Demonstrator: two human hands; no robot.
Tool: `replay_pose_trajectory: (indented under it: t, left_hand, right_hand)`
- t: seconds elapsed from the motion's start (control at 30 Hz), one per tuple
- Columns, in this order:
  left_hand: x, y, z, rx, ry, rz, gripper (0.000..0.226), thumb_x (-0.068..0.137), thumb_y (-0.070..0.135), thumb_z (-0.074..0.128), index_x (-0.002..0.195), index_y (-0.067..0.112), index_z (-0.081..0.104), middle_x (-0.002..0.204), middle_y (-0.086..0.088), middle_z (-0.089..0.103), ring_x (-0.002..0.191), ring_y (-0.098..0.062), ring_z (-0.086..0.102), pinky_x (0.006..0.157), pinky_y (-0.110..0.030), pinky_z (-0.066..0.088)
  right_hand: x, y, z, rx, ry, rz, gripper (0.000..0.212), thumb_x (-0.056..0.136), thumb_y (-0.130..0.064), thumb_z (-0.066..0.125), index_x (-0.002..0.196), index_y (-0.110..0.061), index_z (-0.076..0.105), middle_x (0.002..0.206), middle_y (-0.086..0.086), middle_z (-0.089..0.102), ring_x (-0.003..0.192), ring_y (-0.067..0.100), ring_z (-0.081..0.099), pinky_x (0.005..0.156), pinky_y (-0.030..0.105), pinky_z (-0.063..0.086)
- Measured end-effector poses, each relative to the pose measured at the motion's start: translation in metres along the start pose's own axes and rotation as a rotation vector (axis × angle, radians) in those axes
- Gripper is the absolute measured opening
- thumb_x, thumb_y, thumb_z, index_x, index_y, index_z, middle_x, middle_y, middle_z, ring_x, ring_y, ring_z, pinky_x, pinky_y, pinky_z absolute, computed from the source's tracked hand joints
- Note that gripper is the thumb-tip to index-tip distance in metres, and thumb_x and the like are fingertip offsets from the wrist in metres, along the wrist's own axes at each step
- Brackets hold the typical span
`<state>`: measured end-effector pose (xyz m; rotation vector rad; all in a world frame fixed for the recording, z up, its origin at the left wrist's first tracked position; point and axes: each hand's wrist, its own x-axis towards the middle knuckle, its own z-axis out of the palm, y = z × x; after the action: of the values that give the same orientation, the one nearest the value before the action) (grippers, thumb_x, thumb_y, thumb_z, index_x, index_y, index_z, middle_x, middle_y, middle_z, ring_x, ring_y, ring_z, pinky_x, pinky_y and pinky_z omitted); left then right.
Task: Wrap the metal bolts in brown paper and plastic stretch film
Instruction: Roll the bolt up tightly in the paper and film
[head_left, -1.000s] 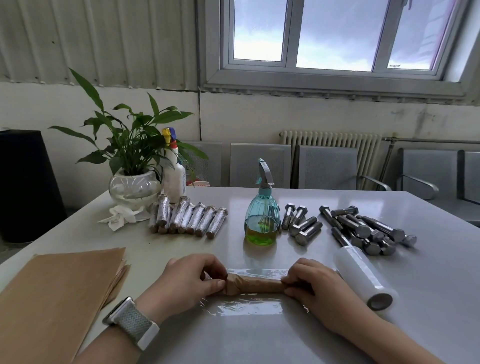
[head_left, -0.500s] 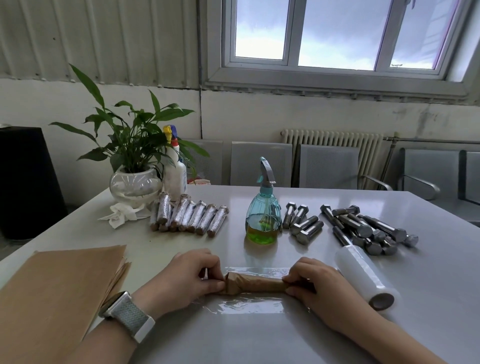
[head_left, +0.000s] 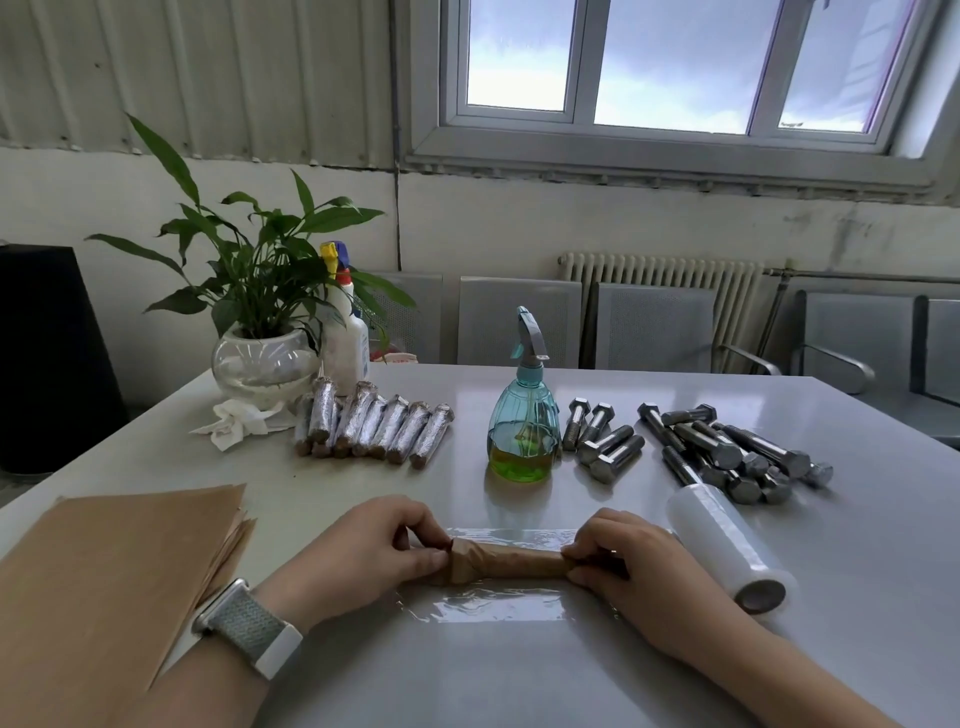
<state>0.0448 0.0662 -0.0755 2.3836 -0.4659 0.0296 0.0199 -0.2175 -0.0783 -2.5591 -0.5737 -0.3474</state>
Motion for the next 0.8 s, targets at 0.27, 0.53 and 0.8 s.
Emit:
replay_pose_trajectory:
  t: [0.27,0.53,0.8]
  left_hand:
    - [0.000,0.004,0.002,0.053,0.092,0.027,0.018,0.075,0.031,0.076,0.063,0.037,0.064,0.082,0.011,0.060,0.069,-0.006,0.055,0.074,-0.030,0.048]
    - [0.000,0.028,0.006,0.382,-0.041,-0.121,0.017,0.076,0.044,0.058,0.085,0.031,0.053,0.081,0.013,0.062,0.080,-0.010,0.055,0.063,-0.028,0.038]
    - [0.025,0.059,-0.014,0.489,-0.380,-0.291,0.028,0.082,0.026,0.064,0.096,0.005,0.074,0.063,-0.005,0.065,0.051,-0.013,0.056,0.038,-0.014,0.037]
  right_hand:
    - [0.000,0.002,0.002,0.000,0.000,0.000,0.010,0.081,-0.023,0.075,0.085,-0.028,0.067,0.089,-0.019,0.061,0.088,0.000,0.055,0.077,0.012,0.040]
    - [0.001,0.001,0.002,-0.025,-0.005,-0.019,0.011,0.081,-0.023,0.075,0.083,-0.028,0.066,0.088,-0.019,0.061,0.088,0.001,0.055,0.075,0.006,0.036]
    - [-0.001,-0.001,0.000,-0.025,0.000,-0.022,0.009,0.082,-0.022,0.074,0.085,-0.026,0.066,0.083,-0.023,0.055,0.084,0.001,0.050,0.072,0.005,0.034]
